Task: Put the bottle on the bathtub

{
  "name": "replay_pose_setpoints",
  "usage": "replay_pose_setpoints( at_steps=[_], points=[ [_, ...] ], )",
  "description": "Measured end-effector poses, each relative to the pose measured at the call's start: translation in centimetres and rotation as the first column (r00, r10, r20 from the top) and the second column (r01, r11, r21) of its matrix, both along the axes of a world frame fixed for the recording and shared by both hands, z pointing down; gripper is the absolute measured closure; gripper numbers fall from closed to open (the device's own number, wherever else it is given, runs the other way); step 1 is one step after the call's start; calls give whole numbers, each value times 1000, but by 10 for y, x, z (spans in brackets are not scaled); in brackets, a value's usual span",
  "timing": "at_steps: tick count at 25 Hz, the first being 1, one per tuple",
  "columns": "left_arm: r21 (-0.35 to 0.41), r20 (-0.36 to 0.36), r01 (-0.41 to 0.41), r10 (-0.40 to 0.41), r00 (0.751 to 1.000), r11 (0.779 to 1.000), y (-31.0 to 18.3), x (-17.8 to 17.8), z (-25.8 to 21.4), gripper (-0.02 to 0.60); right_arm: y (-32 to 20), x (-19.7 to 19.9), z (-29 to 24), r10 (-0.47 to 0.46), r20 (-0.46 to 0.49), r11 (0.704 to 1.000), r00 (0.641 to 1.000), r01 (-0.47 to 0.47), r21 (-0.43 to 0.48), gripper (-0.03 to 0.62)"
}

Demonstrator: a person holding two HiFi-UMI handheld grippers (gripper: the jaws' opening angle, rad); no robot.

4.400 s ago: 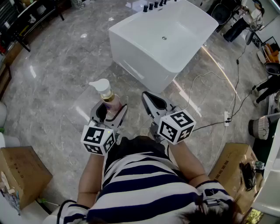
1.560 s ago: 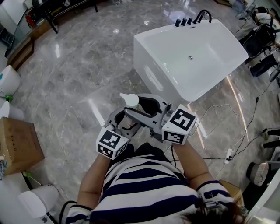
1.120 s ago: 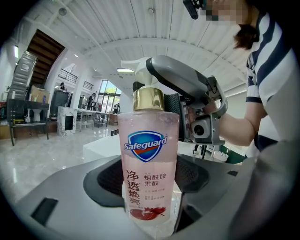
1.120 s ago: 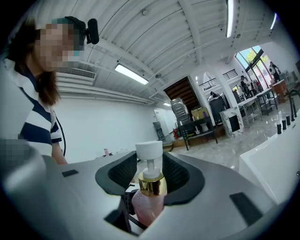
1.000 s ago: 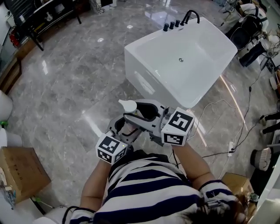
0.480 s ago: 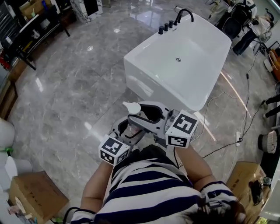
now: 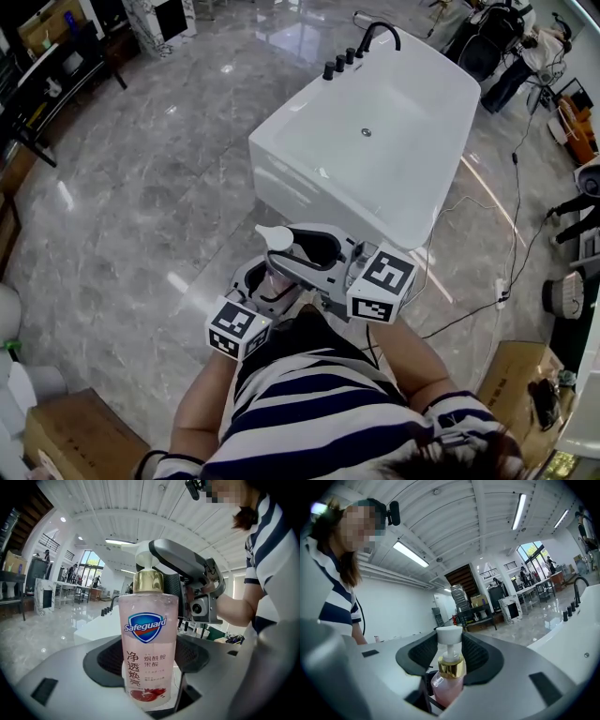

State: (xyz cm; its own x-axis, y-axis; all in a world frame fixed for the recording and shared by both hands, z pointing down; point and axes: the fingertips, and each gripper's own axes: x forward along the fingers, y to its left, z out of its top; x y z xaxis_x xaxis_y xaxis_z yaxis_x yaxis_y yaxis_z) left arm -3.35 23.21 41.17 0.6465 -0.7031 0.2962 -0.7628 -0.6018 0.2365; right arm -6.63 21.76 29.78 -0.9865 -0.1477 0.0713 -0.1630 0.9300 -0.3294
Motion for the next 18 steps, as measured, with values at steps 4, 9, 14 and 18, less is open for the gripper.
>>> replay_pose_setpoints(
  at_steps=[4, 9, 14, 18],
  points=[
    [11, 20, 2, -2, 1000, 1000, -33, -3, 3, 268, -30, -2, 2, -9, 14, 1000, 1000, 9, 14, 416],
    [14, 38, 2, -3, 999, 1000, -75, -3, -3, 268, -72, -1, -5, -20, 38, 999, 999, 19, 25, 418],
    [28, 52, 14, -15, 999, 1000, -112, -2, -8, 268, -106, 1, -10, -28, 48, 999, 998, 26, 43, 418],
    [26, 54, 16, -17, 998, 1000, -138, -1, -5, 268, -131, 1, -6, -25, 32, 999, 999, 23, 46, 418]
  ],
)
